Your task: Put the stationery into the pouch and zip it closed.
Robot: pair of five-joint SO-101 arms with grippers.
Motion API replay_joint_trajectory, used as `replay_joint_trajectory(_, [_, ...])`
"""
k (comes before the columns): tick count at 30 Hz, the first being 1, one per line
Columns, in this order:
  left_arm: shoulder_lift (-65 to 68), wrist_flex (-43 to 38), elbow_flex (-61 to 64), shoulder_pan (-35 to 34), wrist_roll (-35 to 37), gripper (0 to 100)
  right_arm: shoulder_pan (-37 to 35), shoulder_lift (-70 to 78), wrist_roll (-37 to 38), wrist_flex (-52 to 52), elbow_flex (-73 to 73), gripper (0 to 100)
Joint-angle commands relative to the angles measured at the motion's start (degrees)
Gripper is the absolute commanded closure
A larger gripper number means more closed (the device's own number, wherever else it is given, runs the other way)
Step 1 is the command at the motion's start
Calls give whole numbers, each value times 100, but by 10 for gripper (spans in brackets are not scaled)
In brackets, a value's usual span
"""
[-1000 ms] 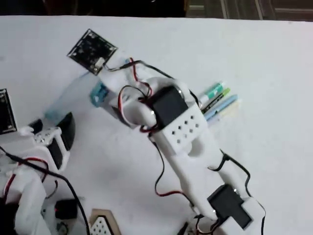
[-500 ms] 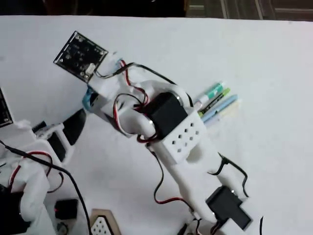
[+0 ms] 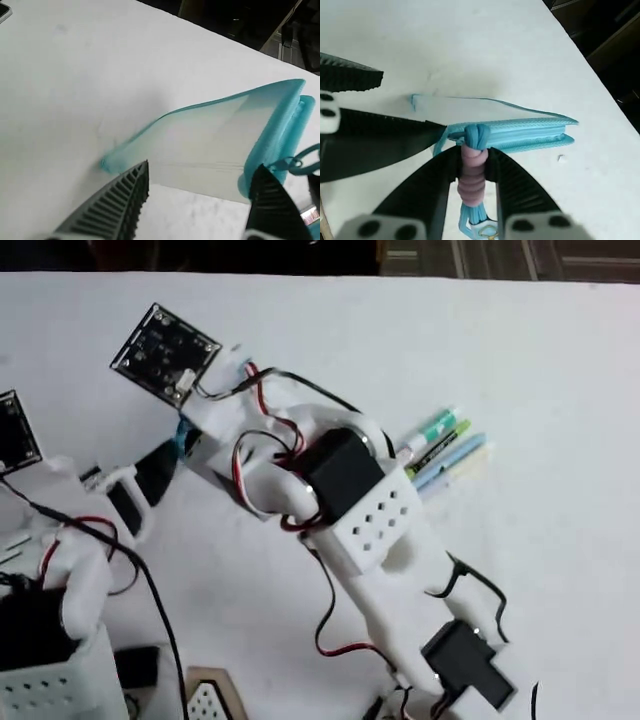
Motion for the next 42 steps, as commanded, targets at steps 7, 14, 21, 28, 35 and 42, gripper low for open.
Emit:
replay_joint_trajectory(7, [1376, 53, -721, 57, 53, 675, -22, -277, 62, 13, -88, 980])
replay_joint_trajectory(14, [1446, 1081, -1820, 242, 62, 672, -22, -277, 62, -4, -88, 980])
replay_joint_trajectory(21, [1446, 1864, -2338, 259, 9, 671, -13, -277, 246, -119, -88, 980])
replay_joint_trajectory(28, [1437, 2031, -2567, 259, 18, 671, -13, -277, 308, -127, -88, 980])
replay_joint_trajectory(35, [945, 2066, -2725, 743, 18, 658, -13, -277, 308, -127, -88, 980])
replay_joint_trajectory(42, [910, 1327, -1591, 558, 176, 657, -13, -277, 308, -259, -88, 980])
